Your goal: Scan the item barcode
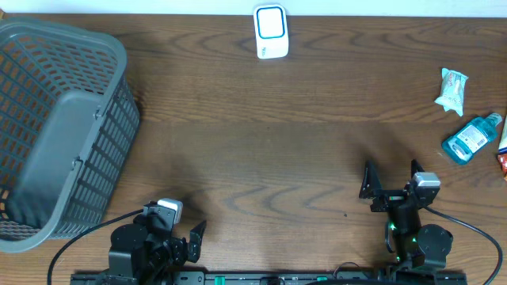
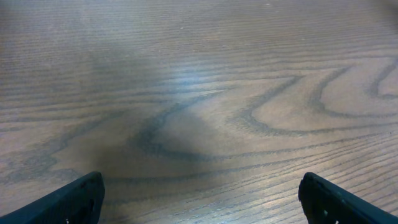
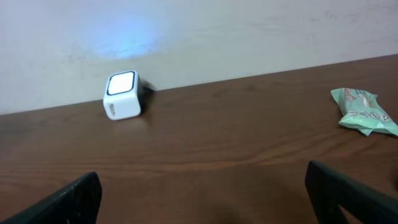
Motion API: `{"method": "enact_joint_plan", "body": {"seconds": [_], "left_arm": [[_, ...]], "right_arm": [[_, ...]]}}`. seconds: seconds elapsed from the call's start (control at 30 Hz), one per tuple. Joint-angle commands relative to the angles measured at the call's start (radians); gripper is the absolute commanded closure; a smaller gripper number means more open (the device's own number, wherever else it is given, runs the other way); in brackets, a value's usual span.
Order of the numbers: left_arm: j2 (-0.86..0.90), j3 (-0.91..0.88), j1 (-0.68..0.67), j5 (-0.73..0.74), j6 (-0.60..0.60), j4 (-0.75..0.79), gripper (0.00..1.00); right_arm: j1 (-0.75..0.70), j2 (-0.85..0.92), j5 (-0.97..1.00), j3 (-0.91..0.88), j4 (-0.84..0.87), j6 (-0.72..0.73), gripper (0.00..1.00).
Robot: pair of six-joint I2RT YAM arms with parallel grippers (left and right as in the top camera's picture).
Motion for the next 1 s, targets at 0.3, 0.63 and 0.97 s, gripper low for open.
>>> {"method": "enact_joint_plan", "body": {"seconds": [0.3,0.63,0.97], "left_arm": [[-0.004,0.002,0.000,0.005,-0.002,-0.012,0.01],[-0.004,0.002,0.000,0.005,-0.002,-0.012,0.01],[-0.008,-0.008,0.013,-0.040,-0.001,0.067,0.01]], "right_arm": [[0.005,-0.007,-0.003,-0.006,0.002,-0.023,0.01],[0.005,-0.007,-0.003,-0.006,0.002,-0.023,0.01],[0.005,-0.007,-0.003,-0.006,0.002,-0.023,0.01]]}}
